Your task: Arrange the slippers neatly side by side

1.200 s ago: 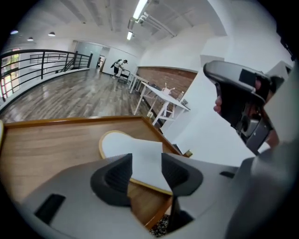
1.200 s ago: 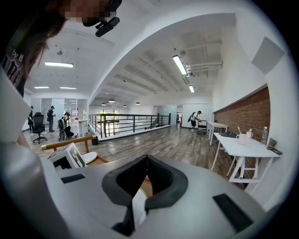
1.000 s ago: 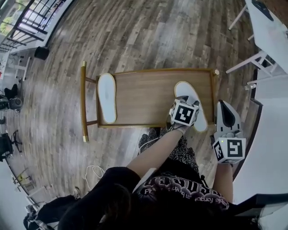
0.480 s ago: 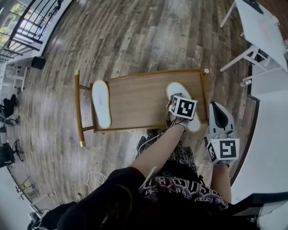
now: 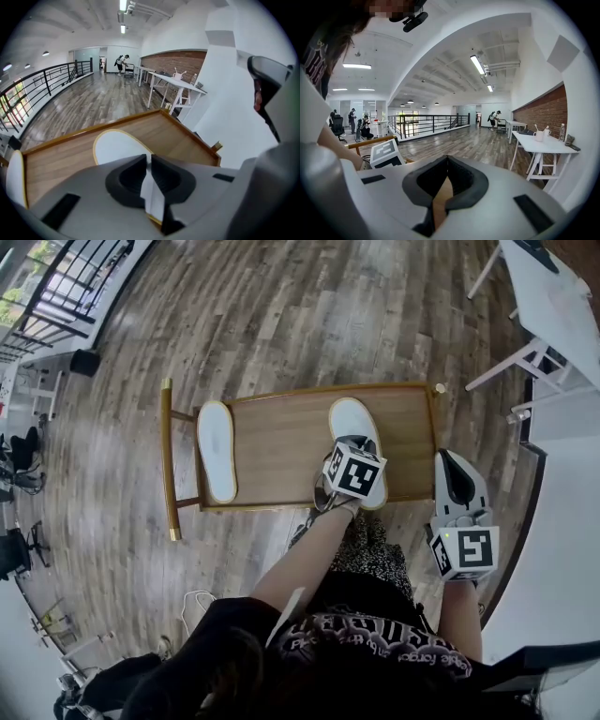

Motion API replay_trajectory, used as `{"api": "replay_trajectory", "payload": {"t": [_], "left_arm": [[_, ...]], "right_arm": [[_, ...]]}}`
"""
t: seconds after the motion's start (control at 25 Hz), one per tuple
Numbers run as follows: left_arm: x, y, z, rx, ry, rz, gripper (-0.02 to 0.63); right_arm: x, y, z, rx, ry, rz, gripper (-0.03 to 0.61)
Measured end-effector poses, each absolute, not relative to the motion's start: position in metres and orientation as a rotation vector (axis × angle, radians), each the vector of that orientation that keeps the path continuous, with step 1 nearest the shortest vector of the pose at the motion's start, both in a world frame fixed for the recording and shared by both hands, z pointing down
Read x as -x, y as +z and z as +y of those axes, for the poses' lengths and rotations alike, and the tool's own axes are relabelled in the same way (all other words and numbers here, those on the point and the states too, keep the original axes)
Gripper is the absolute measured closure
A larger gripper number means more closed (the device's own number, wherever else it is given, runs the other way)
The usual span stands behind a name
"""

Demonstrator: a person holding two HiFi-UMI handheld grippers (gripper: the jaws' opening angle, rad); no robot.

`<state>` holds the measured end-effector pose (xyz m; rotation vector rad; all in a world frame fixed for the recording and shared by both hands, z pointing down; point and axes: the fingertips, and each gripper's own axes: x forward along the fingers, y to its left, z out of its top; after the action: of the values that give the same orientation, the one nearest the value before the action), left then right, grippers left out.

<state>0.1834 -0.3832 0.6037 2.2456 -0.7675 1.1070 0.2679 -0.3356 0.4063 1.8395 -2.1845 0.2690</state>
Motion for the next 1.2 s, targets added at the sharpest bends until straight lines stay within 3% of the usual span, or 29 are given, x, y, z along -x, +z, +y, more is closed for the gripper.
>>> {"api": "replay_trajectory", "payload": {"t": [0.2,0.4,1.2], "left_arm": [[-0.148,0.602,-0.388,-2.259,1.164,-0.831,0.577],[-0.144,0.605,-0.388,-2.256,1.139,-0.836,0.459],[-0.148,0.6,-0.425,-2.192,0.997,-0.941,0.46]], "right_arm": [[-0.254,0.408,-0.342,-1.807,0.272,-2.212,0.574],[-0.241,0.409,-0.347,-1.777,0.268,-2.242,0.574],[-0.224,0.388,-0.392,-1.816,0.183,-2.292,0.574]]}}
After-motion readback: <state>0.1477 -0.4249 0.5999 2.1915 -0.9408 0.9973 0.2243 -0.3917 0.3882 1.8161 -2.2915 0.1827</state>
